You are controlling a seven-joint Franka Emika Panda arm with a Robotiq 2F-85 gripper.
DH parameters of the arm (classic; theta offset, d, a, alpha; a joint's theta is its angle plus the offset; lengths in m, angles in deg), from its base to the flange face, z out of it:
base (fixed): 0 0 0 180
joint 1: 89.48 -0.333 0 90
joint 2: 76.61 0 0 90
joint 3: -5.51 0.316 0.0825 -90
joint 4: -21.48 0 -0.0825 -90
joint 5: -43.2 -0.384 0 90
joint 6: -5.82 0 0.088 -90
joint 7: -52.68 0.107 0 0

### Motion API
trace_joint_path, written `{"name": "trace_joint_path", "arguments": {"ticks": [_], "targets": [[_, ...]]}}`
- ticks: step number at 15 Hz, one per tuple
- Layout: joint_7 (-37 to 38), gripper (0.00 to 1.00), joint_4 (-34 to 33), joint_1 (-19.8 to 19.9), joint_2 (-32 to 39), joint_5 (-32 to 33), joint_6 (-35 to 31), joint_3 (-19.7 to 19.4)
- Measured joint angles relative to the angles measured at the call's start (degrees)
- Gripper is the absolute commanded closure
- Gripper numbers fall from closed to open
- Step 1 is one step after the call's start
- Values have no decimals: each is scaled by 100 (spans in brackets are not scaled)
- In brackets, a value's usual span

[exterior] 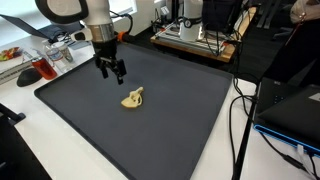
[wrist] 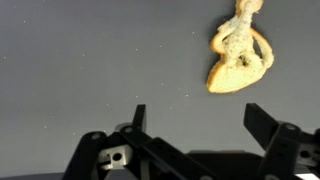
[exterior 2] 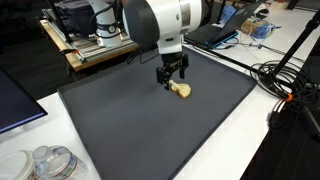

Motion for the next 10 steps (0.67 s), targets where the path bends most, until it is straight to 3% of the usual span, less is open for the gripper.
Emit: {"name": "trace_joint_path", "arguments": {"ticks": [5,10], "targets": [[-30,0,-314,-355,99,237,0,-181],[-84,0,-564,-818,262,233,0,-641]]}}
